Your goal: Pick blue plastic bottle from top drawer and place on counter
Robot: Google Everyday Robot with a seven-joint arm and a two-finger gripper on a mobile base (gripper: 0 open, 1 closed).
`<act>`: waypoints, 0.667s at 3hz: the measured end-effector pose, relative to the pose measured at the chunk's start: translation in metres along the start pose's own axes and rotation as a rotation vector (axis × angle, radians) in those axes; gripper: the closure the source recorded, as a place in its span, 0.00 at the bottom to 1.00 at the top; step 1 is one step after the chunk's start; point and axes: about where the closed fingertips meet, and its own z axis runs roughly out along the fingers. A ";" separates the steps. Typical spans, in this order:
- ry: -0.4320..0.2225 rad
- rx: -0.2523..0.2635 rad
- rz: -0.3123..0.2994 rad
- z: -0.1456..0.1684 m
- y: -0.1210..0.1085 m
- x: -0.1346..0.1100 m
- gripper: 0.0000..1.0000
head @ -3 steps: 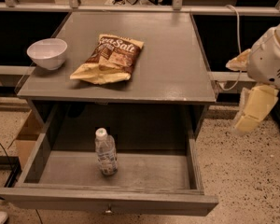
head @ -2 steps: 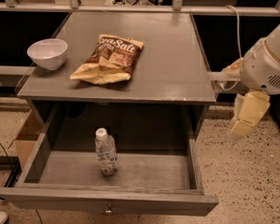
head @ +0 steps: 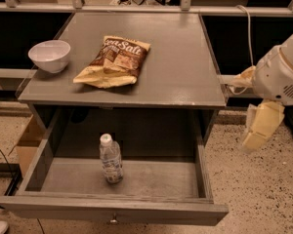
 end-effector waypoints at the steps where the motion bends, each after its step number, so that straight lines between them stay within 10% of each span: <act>1: -0.079 -0.073 -0.015 0.015 0.048 -0.008 0.00; 2: -0.086 -0.077 -0.013 0.018 0.049 -0.007 0.00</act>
Offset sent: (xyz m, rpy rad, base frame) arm -0.0663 0.0354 -0.0290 0.1253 0.0733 0.0733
